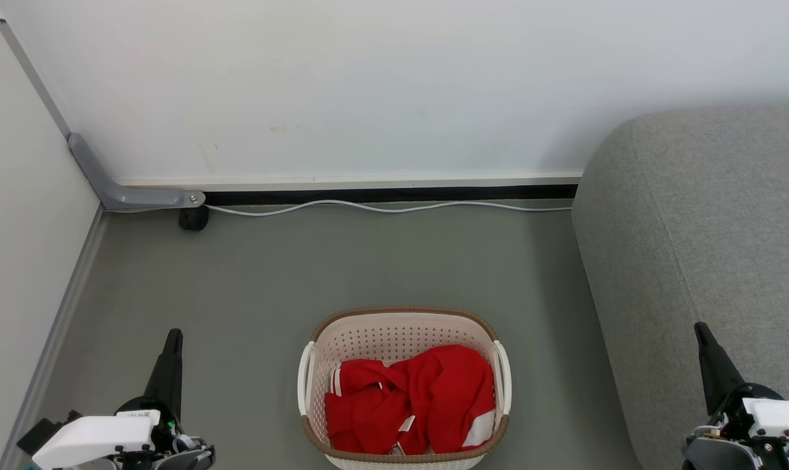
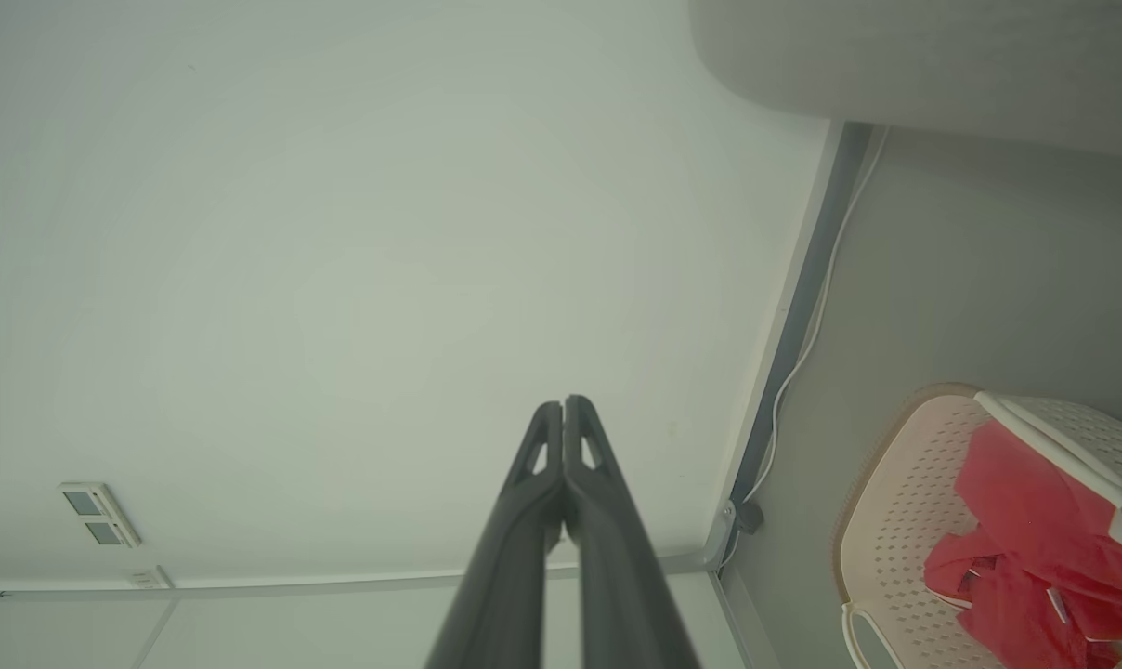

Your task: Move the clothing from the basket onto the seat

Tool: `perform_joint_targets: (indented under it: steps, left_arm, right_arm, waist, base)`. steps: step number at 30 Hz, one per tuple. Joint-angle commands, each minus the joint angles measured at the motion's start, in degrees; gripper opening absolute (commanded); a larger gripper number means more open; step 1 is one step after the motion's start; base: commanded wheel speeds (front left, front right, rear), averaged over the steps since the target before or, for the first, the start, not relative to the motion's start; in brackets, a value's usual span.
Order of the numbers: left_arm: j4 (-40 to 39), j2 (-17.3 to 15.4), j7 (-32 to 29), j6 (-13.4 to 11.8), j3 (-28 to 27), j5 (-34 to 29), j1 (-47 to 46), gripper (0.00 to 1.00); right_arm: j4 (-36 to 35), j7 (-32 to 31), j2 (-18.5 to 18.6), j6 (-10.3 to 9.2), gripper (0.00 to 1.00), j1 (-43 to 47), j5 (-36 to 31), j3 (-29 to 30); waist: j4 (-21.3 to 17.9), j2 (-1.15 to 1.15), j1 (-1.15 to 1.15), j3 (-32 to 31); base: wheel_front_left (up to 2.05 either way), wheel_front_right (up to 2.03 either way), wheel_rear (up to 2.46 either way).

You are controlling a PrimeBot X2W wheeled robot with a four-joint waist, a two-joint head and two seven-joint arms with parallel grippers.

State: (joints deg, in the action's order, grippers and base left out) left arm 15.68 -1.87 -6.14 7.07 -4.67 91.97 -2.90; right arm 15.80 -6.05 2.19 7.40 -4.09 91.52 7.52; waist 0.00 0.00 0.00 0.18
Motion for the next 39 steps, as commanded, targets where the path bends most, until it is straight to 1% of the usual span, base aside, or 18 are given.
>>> perform_joint_targets:
  steps: [1,18,19,22,24,29,33,39]
  left_arm:
    - [-1.65,-1.0,-0.33,0.42,-1.82,0.21,-3.28,0.0]
    - [-1.65,-1.0,-0.33,0.42,-1.82,0.21,-3.28,0.0]
    - [0.21,0.03,0.03,-0.01,0.03,-0.02,0.09,1.0]
    - [2.23,0.9,0.06,-0.09,0.14,-0.02,1.52,1.0]
    - [2.26,0.87,0.25,-0.08,0.17,-0.1,1.12,1.0]
    - [2.52,0.75,0.83,-0.06,0.33,-0.35,0.28,1.0]
    - [2.67,0.59,1.41,-0.04,0.56,-0.62,-0.34,1.0]
    - [2.88,-0.07,2.72,-0.02,1.71,-2.0,-1.41,1.0]
  right_arm:
    - [-1.78,-0.42,0.68,0.09,0.0,-2.09,0.66,-1.02]
    - [-1.78,-0.42,0.68,0.09,0.0,-2.09,0.66,-1.02]
    - [0.2,0.02,-0.03,0.0,1.0,0.03,-0.04,-0.04]
    - [2.08,0.03,-0.75,0.0,1.0,1.36,-0.06,-0.36]
    - [2.0,0.17,-0.72,0.0,1.0,0.95,-0.21,-0.51]
    - [2.04,0.66,-0.59,0.01,1.0,0.01,-0.52,-1.05]
    - [2.15,1.28,-0.33,0.01,1.0,-0.73,-1.0,-1.7]
    - [2.57,2.62,0.27,0.01,1.0,-2.08,-2.18,-3.22]
  waist:
    - [0.0,0.0,0.0,0.0]
    - [0.0,0.0,0.0,0.0]
    - [0.0,0.0,0.0,0.0]
    - [0.0,0.0,0.0,0.03]
    - [0.0,0.0,0.01,0.16]
    - [-0.03,0.0,0.13,0.03]
    - [-0.06,0.0,0.01,0.2]
    - [-0.12,0.0,0.0,0.41]
  base:
    - [0.0,0.0,0.0]
    - [0.0,0.0,0.0]
    - [0.0,0.0,0.0]
    - [0.0,0.0,0.0]
    - [0.0,0.0,0.0]
    - [0.0,0.0,0.0]
    - [0.0,0.0,0.0]
    - [0.0,0.0,0.0]
